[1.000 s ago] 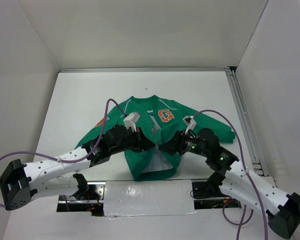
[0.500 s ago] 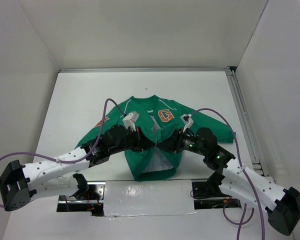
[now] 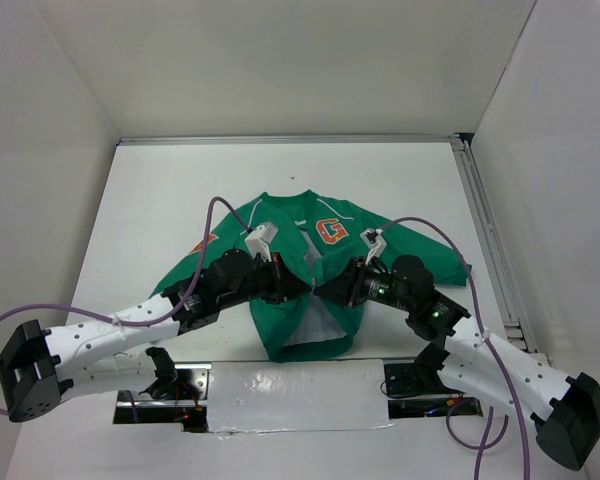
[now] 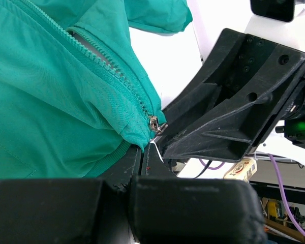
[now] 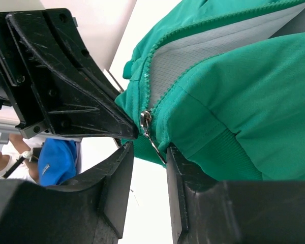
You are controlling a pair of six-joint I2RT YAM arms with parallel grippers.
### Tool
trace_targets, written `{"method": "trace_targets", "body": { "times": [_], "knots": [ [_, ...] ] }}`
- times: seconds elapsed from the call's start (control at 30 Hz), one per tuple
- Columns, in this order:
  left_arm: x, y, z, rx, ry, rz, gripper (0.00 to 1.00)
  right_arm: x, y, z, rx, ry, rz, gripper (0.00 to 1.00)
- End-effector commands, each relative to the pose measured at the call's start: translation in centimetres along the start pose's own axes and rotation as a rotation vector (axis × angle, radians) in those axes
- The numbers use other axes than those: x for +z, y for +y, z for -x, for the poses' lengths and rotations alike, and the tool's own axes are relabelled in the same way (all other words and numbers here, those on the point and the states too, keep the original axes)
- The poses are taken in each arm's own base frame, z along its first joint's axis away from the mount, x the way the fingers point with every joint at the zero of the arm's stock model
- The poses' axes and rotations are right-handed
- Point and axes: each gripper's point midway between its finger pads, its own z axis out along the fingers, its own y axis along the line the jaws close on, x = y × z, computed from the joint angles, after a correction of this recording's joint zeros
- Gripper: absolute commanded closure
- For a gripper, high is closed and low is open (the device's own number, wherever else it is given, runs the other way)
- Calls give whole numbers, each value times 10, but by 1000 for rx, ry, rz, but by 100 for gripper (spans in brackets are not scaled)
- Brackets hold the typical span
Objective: Zip up the jacket
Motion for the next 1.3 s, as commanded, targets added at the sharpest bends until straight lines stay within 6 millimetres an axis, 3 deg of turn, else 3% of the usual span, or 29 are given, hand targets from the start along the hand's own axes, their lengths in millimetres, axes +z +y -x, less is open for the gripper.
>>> {"method": "trace_targets", "body": {
  "times": [0.0, 0.23, 0.4, 0.47, 0.63, 0.8, 0.83, 0.87, 1.0, 1.27],
  "knots": [
    [1, -26, 21, -17, -63, -72, 100, -3, 11, 2, -1, -14, 36, 62],
    [2, -23, 20, -22, -64, -70, 100, 0, 3, -5, 15, 21, -14, 73],
    [4, -17, 22, -20, -82, -45, 100, -1, 0, -7, 33, 38, -40, 75],
    [4, -16, 23, -15, -83, -40, 100, -2, -2, -9, 42, 43, -53, 82],
    [7, -13, 18, -13, -66, -30, 100, -4, 5, -5, 32, 30, -34, 100],
    [8, -11, 15, -15, -53, -25, 100, -4, 18, 0, 6, 23, 29, 100],
    [8, -11, 15, -18, -54, -26, 100, -5, 20, -1, 0, 27, 38, 98],
    [7, -12, 15, -18, -54, -29, 100, -4, 20, -2, 1, 34, 37, 84],
    [3, -20, 20, -18, -73, -60, 100, -5, 17, -8, 3, 46, 44, 57],
    [-4, -37, 29, -15, -84, -108, 100, -6, 34, -2, -13, 11, 142, 50]
  ]
}}
